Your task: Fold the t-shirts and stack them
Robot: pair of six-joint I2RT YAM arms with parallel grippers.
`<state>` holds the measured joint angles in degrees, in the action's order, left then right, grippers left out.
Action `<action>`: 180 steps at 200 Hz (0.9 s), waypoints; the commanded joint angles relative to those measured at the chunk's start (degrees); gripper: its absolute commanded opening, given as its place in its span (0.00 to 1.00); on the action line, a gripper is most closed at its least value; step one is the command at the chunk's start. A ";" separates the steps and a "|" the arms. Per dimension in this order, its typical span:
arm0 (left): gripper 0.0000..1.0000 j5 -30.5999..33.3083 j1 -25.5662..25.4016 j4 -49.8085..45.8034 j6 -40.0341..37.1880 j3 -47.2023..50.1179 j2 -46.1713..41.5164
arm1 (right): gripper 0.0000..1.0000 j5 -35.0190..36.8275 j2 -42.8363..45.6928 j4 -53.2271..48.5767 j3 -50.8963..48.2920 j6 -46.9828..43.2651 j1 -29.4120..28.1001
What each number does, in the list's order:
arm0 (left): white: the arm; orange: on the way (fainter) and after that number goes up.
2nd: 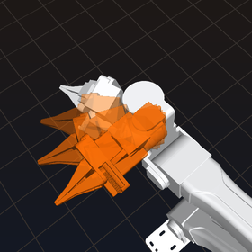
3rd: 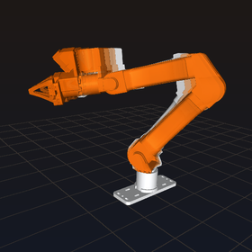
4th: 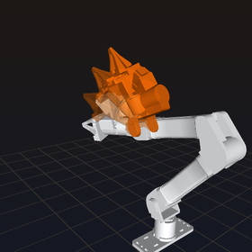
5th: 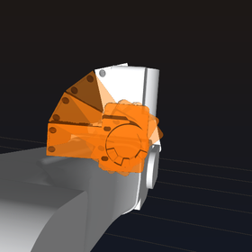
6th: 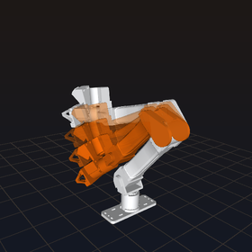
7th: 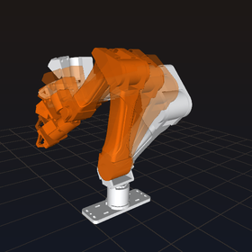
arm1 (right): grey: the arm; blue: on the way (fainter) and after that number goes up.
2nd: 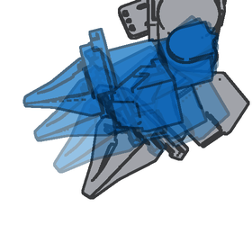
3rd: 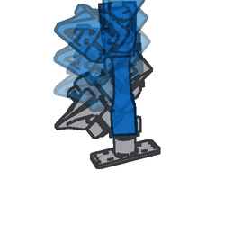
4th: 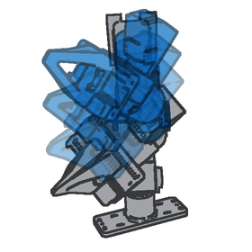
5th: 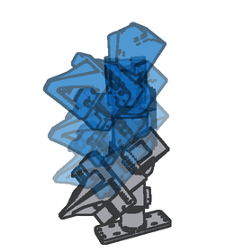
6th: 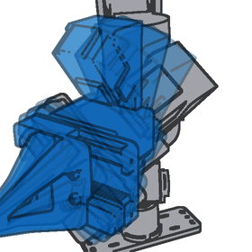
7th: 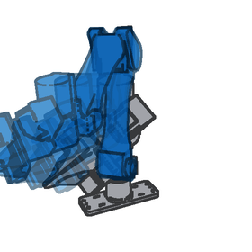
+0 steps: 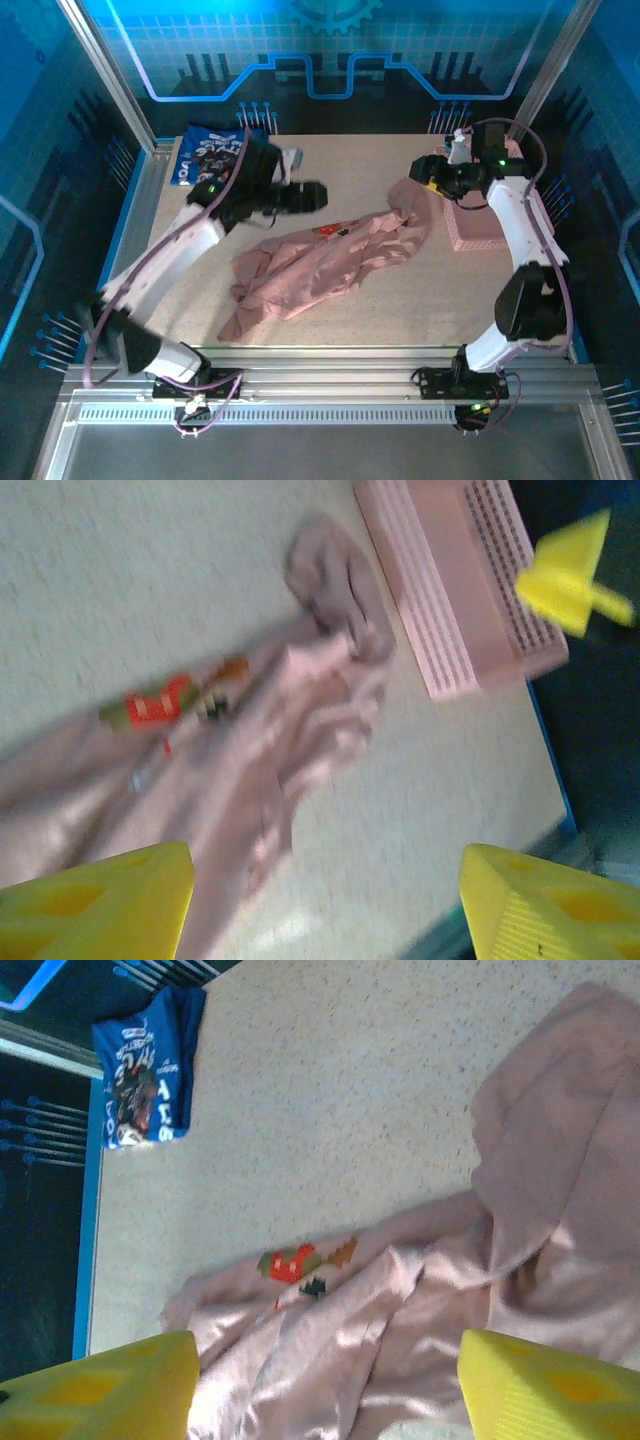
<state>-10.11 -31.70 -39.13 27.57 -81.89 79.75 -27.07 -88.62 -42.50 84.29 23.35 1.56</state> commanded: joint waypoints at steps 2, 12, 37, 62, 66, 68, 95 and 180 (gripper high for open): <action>0.72 3.92 -6.51 -3.48 1.66 7.49 -0.20 | 0.74 -3.58 10.00 -5.64 -4.52 -4.69 -0.80; 0.72 6.25 -10.46 -4.31 1.36 8.07 2.35 | 0.76 -4.58 12.57 -6.45 -7.28 -5.60 -2.05; 0.70 9.16 -17.01 -6.07 1.79 6.33 11.35 | 0.78 -7.15 18.00 -6.41 -14.74 -5.29 -4.33; 0.70 13.19 -19.70 -7.70 1.86 3.57 19.11 | 0.93 -7.37 22.41 -4.47 -22.41 -3.43 -5.80; 0.70 12.99 -19.79 -7.23 1.99 3.21 20.06 | 0.93 -7.32 22.91 -4.29 -23.43 -3.26 -6.07; 0.70 12.94 -19.84 -7.02 2.01 3.00 20.59 | 0.93 -7.23 23.17 -4.24 -23.88 -3.19 -6.18; 0.67 13.76 -20.49 -7.35 2.39 -1.66 27.79 | 0.93 -6.02 26.05 -3.48 -28.81 -2.33 -6.92; 0.52 20.89 -19.59 -9.03 3.91 -4.93 36.77 | 0.92 -6.05 29.73 -3.74 -32.30 -2.57 -7.01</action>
<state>7.94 -51.90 -46.28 30.26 -86.02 114.48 -32.36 -59.86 -45.84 52.99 20.53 -4.62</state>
